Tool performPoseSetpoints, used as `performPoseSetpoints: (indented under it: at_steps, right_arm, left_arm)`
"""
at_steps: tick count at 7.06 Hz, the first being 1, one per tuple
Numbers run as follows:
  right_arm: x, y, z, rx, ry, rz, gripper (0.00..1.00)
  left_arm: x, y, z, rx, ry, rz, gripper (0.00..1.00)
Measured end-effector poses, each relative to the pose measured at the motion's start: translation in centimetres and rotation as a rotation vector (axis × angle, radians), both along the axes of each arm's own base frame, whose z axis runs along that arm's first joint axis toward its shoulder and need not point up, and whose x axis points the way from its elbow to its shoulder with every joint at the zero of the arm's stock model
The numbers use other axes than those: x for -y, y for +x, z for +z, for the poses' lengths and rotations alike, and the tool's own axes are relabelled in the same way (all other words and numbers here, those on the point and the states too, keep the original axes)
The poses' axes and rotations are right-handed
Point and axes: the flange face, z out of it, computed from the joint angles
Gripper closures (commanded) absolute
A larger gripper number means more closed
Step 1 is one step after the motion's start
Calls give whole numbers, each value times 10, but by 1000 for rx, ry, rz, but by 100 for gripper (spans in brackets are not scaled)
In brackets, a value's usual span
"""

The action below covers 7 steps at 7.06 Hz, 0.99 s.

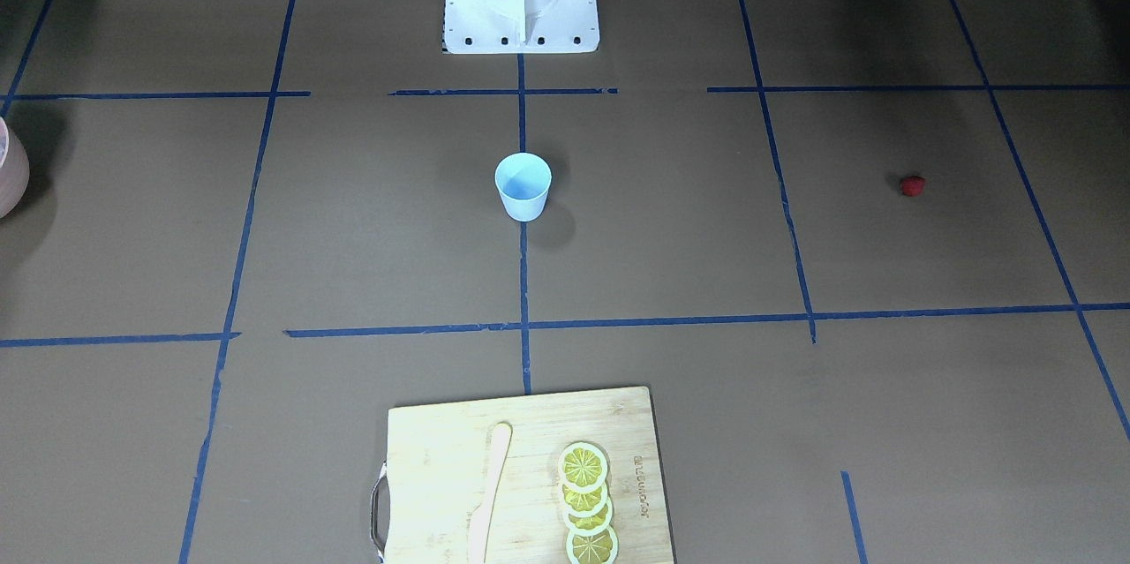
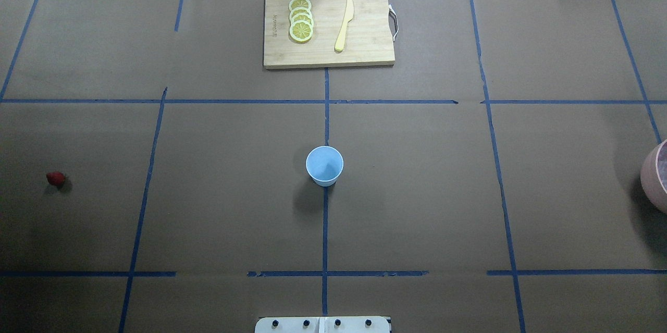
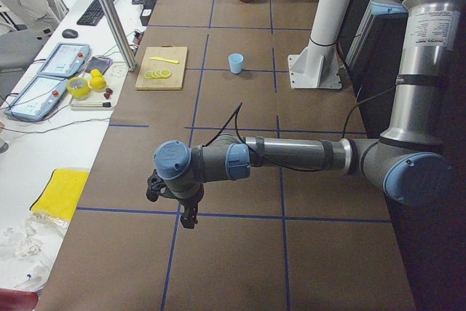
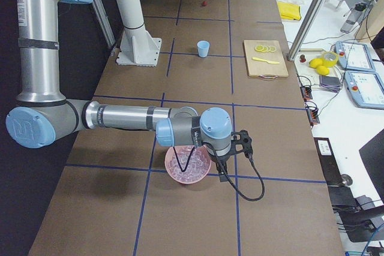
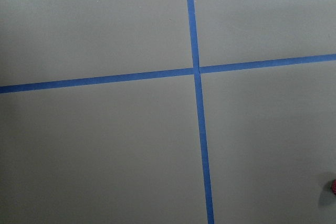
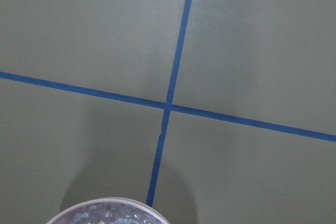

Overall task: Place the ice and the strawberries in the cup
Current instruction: 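Lower the right gripper over the pink bowl of ice cubes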

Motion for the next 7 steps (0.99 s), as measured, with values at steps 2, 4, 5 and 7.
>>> performPoseSetpoints:
  at_steps: [2,4,5,7]
  right_arm:
    - [-3,-35,-36,-7,80,-80,0]
    - [-20,-55,-41,-5,105,-119,0]
    - [-28,-68,-35,-13,111,-150,0]
    - [-51,-94,-14,-44,134,-221,1]
  left_arm:
    - [-1,0,2,1,-5,-1,0]
    - [-1,0,2,2,-7,-2,0]
    - [-1,0,2,2,-6,-2,0]
    - [-1,0,1,2,-5,-2,0]
